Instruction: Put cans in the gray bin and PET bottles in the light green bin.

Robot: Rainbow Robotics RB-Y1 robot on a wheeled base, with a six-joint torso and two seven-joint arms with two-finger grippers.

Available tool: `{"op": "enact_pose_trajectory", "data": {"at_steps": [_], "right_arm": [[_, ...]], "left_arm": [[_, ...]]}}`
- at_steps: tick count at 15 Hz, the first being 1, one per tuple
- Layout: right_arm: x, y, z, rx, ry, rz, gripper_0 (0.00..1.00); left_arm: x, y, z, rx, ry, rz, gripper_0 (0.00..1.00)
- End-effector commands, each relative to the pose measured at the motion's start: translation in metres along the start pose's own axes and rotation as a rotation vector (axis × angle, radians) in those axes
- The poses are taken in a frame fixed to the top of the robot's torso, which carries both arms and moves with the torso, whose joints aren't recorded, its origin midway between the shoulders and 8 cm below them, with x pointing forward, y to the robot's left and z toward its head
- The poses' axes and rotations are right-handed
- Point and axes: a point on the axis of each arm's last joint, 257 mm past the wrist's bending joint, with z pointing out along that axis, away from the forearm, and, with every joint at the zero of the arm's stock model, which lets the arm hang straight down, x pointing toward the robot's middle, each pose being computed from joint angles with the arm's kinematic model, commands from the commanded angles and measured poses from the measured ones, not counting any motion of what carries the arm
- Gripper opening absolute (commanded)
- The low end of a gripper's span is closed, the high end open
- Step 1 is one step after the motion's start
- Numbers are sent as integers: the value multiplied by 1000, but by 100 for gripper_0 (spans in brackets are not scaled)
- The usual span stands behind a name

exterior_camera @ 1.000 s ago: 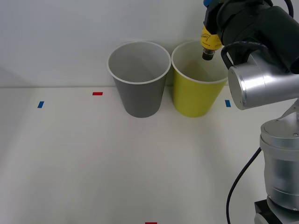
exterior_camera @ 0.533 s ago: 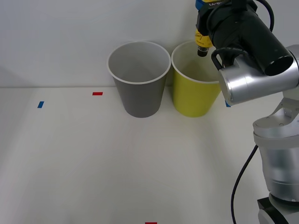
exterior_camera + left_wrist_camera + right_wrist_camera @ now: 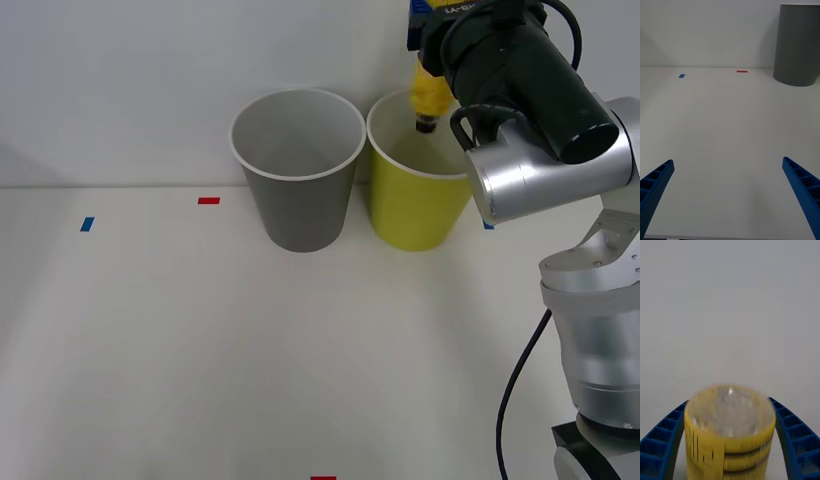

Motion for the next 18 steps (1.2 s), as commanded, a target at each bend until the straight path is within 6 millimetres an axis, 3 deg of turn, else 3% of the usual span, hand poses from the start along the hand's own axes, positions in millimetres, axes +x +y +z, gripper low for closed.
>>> {"op": "enact_pose_trajectory", "data": {"at_steps": [1,4,9,13,18], "right_arm": [[-7,-1,-1,13,-26,-25,100],[-21,-13,-7,54,-56,-58,100],[-18,-53,-59,114,-50,-12,100],[9,-66,-110,94,-10,12,100],[65,-82,-153,96,39,-18,100]], "left_arm": [[0,0,0,0,0,0,100],[0,0,0,0,0,0,100],[0,0,0,0,0,0,100],[0,0,0,0,0,0,100],[0,0,0,0,0,0,100]]}}
